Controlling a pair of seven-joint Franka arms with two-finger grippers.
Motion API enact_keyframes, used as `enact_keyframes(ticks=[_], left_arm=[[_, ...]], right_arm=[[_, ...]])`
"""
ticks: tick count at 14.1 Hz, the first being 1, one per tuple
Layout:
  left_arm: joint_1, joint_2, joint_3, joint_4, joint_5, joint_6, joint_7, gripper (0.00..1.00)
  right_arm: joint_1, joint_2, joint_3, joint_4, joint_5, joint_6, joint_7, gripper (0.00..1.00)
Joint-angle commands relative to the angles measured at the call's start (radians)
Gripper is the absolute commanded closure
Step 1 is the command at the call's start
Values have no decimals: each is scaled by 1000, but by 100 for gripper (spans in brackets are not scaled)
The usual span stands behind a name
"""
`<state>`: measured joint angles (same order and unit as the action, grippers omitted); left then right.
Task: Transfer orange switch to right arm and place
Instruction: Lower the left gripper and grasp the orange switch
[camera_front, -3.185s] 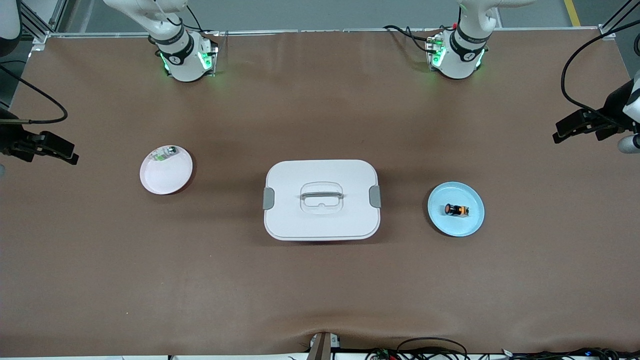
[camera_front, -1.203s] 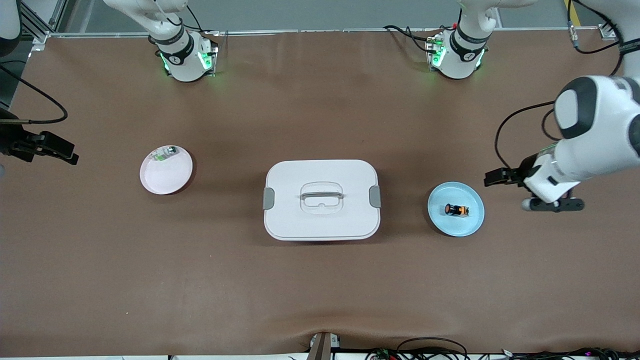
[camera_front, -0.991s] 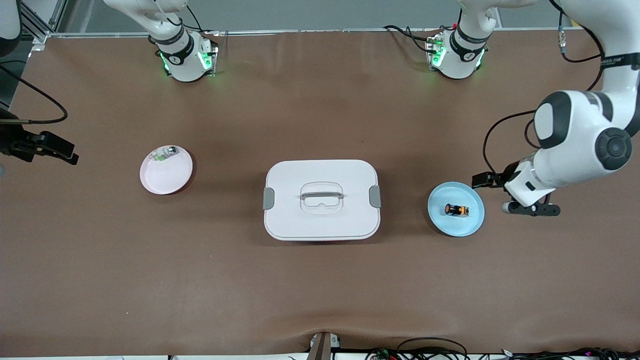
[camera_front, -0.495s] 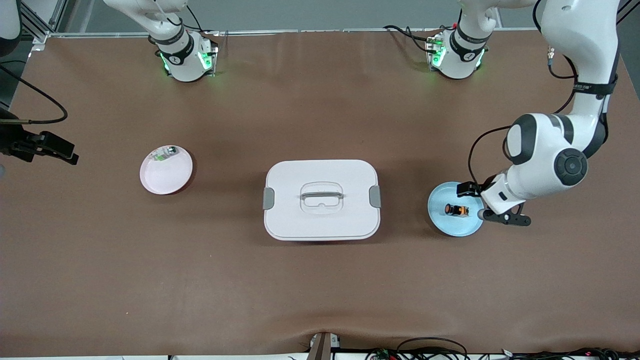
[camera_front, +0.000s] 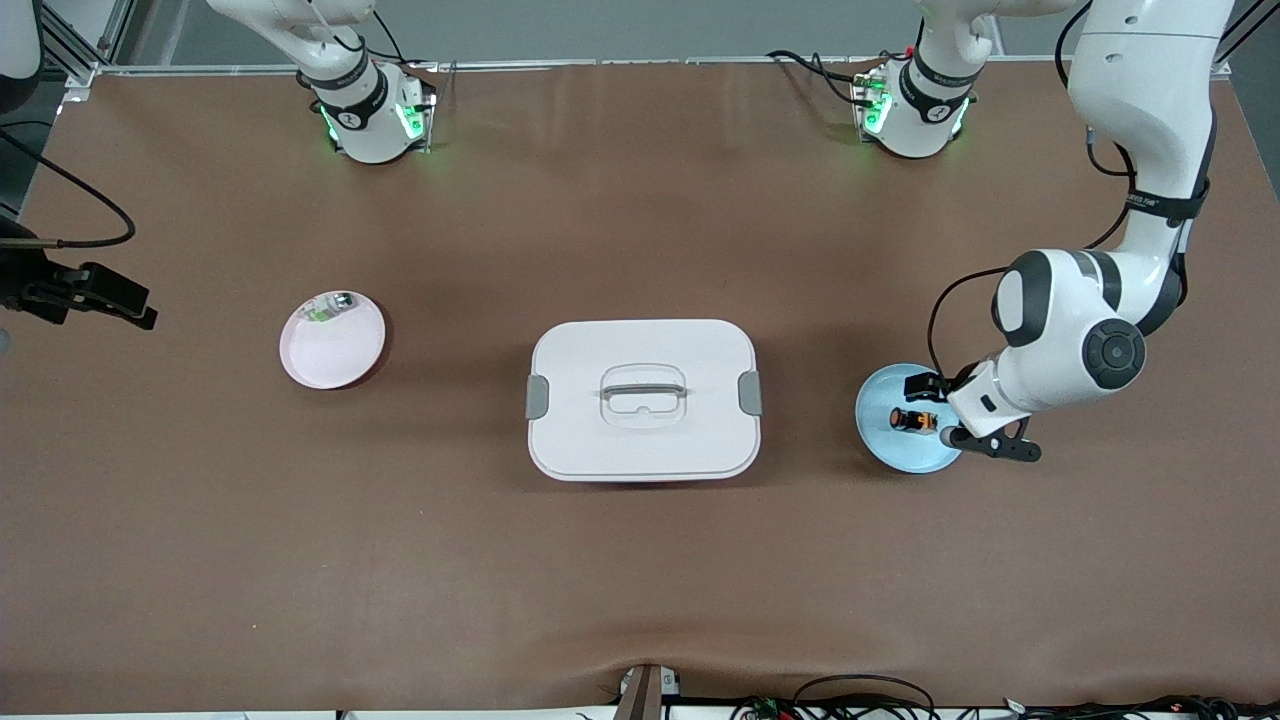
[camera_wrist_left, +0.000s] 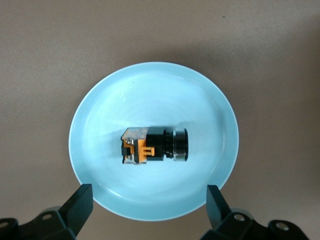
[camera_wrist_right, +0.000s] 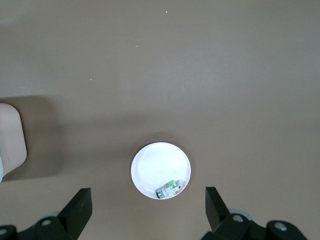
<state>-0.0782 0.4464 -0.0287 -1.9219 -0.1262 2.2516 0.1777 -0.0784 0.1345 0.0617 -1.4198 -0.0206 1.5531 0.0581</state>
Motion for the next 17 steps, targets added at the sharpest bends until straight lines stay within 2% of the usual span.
enact_keyframes(ticks=[1,10,17], left_arm=[[3,34,-7,14,-44,43,16,0],[-9,116,-7,27,-62,112,8,0],[-12,135,-7,24,-61,146,9,0]], right_arm=[[-3,-19,3,-16,1,2,14,0],[-3,-19,3,-16,2,1,14,0],[-3,-19,3,-16,2,2,14,0]])
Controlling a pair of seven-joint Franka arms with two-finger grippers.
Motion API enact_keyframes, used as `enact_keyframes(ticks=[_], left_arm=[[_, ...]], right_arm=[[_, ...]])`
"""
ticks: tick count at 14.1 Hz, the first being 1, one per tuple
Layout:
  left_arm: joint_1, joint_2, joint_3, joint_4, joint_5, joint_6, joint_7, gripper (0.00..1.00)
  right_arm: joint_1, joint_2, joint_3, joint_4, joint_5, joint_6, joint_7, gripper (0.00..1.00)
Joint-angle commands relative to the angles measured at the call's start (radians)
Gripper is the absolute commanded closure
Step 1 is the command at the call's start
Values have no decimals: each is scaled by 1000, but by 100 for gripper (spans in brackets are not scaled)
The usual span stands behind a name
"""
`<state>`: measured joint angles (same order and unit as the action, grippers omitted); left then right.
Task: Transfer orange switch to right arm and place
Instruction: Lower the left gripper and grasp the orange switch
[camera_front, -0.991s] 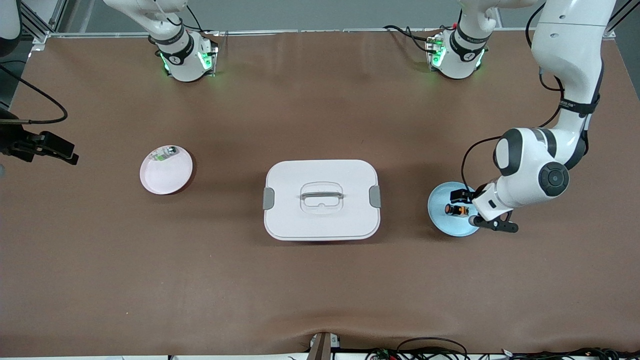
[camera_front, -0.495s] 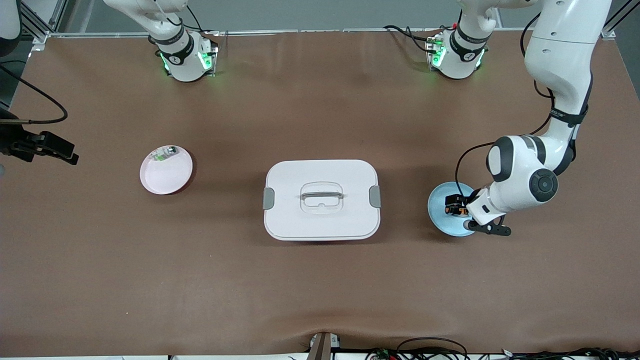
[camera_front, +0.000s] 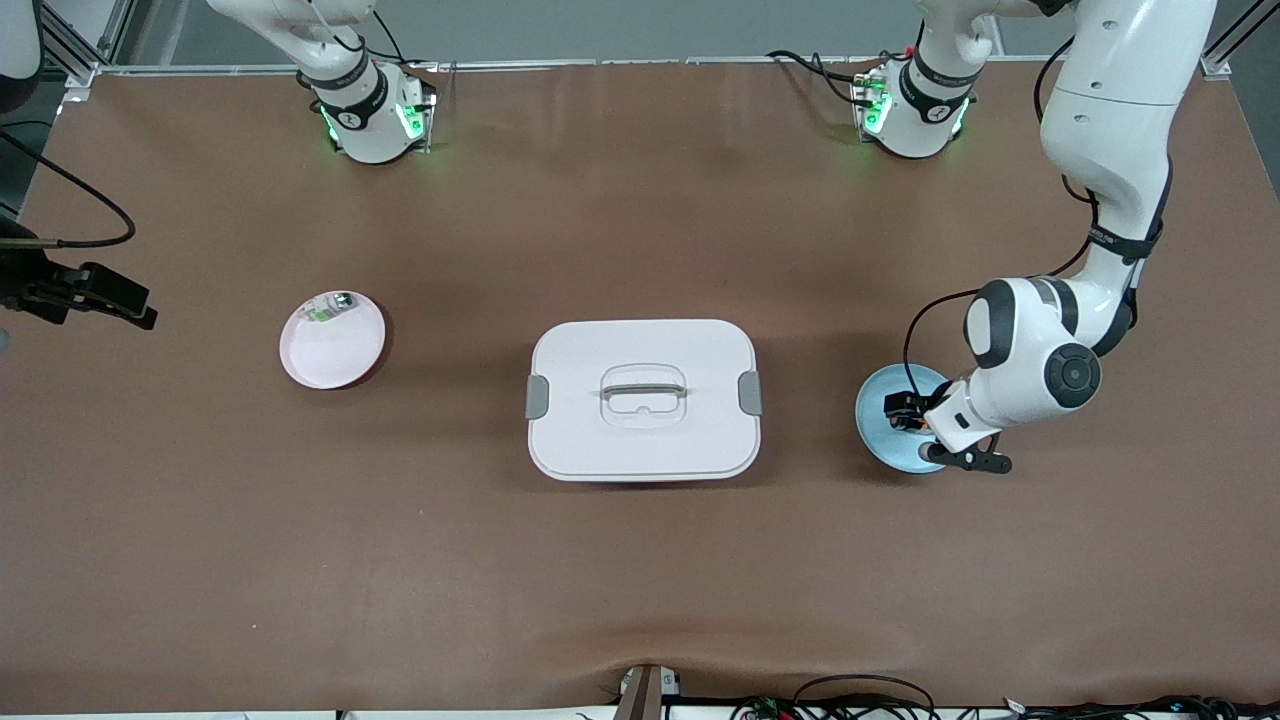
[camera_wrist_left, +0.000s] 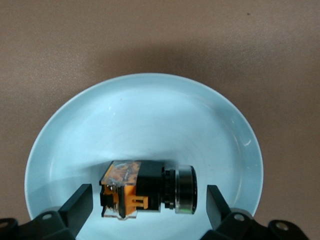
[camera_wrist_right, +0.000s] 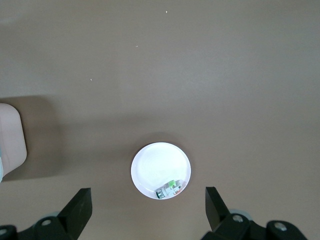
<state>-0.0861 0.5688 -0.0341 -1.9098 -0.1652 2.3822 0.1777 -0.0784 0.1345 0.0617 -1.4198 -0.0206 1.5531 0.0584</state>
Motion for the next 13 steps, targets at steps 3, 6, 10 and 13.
enact_keyframes(ticks=[3,6,10,13], left_arm=[[-4,22,-1,14,-23,32,8,0],[-4,26,-9,9,-23,38,2,0],[-3,26,-10,9,-23,42,-4,13],[-1,26,-10,9,-23,42,-1,54]], right_arm=[[-3,-19,3,-14,4,2,15,0],[-1,-19,4,-14,5,2,53,0],[-1,-19,4,-14,7,5,67,0],[-1,-19,4,-13,7,5,67,0]])
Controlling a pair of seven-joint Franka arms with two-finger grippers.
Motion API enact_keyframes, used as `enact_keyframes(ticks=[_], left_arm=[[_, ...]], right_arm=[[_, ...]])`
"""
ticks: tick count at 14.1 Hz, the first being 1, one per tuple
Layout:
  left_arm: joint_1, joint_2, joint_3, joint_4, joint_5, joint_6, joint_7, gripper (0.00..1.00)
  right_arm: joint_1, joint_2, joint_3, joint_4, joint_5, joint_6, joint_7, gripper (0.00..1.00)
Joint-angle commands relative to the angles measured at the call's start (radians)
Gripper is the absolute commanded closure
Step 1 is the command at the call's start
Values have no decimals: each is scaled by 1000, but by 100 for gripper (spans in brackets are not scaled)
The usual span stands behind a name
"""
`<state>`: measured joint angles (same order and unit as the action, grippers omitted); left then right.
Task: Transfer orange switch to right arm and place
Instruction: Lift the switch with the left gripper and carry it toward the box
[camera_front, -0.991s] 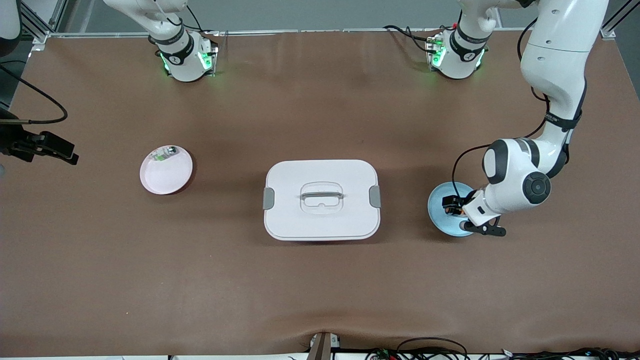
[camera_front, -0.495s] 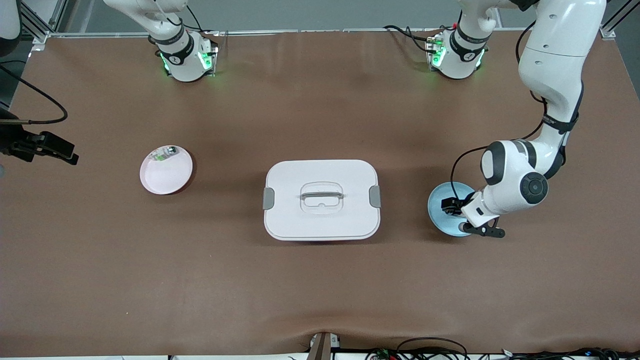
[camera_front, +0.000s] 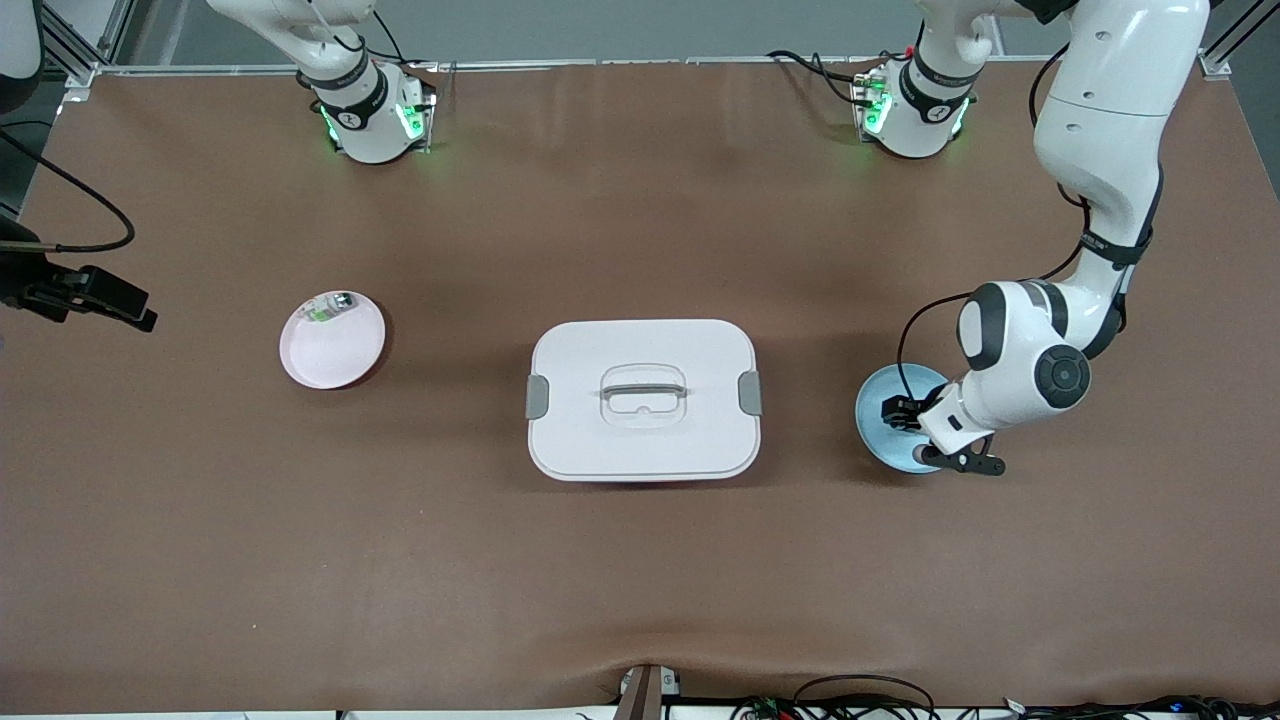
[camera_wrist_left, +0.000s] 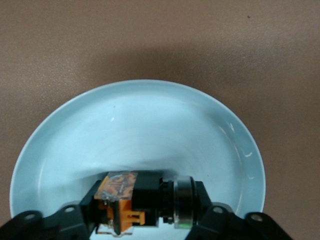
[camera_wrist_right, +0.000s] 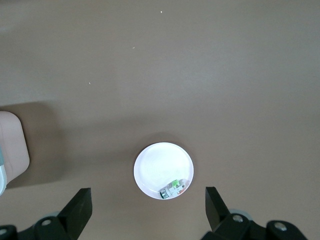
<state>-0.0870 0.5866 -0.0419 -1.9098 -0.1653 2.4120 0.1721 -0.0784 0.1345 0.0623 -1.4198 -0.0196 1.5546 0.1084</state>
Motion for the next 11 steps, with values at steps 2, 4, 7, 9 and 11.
enact_keyframes(ticks=[2,4,7,9,11], left_arm=[[7,-2,-3,8,-23,9,13,77],[12,-13,-3,8,-23,-2,12,81],[18,-83,-3,9,-25,-112,-31,81],[16,-148,-3,15,-25,-204,-171,81],[16,-204,-3,29,-25,-278,-310,81]], right_arm=[[-4,-19,2,-13,33,4,20,0],[-14,-19,-1,-13,55,4,20,0],[-14,-19,-1,-13,55,2,20,0],[-14,-19,-2,-13,55,1,20,0],[-14,-18,-2,-13,55,1,20,0]])
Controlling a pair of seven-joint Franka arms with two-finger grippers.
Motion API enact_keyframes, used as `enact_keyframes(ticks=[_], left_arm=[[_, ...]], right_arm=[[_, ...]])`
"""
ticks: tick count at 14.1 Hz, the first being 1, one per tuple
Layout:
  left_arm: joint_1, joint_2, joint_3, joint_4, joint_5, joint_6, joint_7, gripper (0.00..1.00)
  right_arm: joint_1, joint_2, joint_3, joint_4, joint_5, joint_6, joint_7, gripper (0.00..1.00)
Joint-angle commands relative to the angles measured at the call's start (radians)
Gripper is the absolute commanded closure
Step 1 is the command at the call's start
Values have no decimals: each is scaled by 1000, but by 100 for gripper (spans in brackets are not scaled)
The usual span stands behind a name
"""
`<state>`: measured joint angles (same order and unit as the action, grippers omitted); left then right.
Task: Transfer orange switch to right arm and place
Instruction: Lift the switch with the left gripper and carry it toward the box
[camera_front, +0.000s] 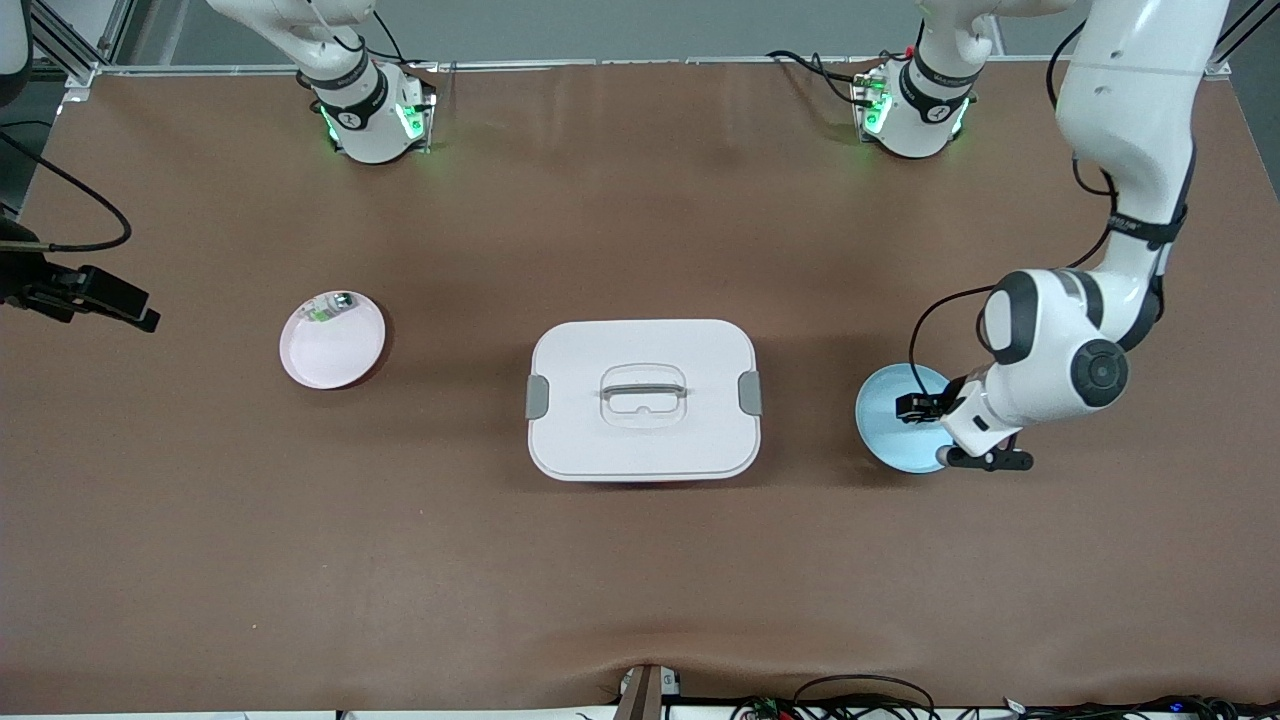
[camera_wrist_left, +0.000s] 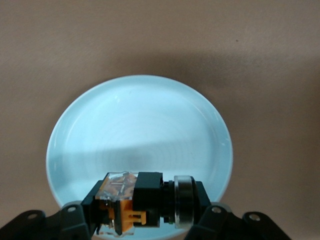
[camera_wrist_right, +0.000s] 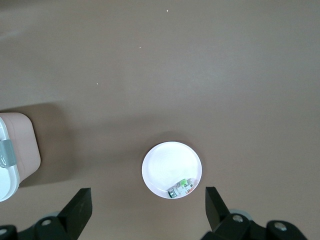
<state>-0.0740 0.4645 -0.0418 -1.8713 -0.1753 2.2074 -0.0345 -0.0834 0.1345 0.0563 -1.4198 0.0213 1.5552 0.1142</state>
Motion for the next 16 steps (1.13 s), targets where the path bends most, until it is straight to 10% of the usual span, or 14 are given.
enact_keyframes(ticks=[1,7,16], left_arm=[[3,-105,-3,4,-15,-119,-149,82],[5,-168,3,187,-133,-446,-600,91],[-15,-201,-12,314,-484,-448,-1250,92]], right_arm=[[-9,-19,4,-13,14,0,15,0],[-16,-12,2,-13,12,5,15,0],[-9,-6,5,7,12,17,61,0]])
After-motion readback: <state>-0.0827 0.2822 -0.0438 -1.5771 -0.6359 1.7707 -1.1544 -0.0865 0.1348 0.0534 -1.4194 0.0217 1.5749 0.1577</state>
